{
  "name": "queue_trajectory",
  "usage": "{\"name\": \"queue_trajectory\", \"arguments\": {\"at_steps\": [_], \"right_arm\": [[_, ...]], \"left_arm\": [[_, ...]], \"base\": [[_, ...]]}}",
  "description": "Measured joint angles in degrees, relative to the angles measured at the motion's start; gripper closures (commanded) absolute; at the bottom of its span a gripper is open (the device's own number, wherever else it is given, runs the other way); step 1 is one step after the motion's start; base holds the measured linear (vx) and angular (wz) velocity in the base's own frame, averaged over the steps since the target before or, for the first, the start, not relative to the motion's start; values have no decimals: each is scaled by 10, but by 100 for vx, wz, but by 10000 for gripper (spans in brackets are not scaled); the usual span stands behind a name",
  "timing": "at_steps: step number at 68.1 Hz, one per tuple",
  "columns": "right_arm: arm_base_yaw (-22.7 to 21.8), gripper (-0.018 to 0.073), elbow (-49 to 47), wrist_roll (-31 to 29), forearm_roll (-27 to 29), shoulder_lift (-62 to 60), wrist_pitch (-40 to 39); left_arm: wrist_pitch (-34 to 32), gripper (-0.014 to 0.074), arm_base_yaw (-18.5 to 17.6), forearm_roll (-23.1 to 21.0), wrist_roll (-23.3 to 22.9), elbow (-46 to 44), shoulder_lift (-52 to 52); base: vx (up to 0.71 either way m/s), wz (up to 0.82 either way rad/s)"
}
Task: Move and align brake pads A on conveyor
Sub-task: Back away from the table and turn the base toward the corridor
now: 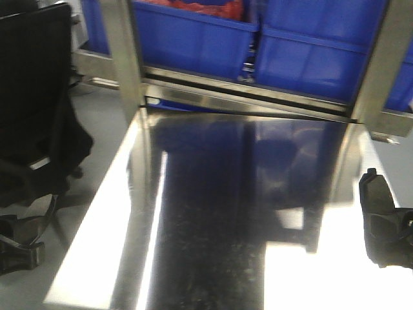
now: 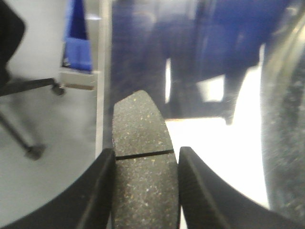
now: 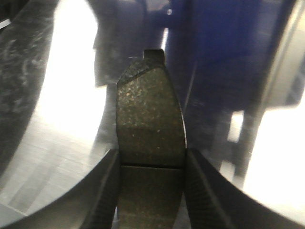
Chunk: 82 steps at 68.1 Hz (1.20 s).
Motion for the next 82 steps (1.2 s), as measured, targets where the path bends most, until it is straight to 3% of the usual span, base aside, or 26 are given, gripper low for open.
{"name": "queue_trajectory", "arguments": {"at_steps": [82], "right_arm": [[0,535,0,0,0,0,0]], "left_arm": [[0,482,0,0,0,0,0]], "base": [[-3,64]]}}
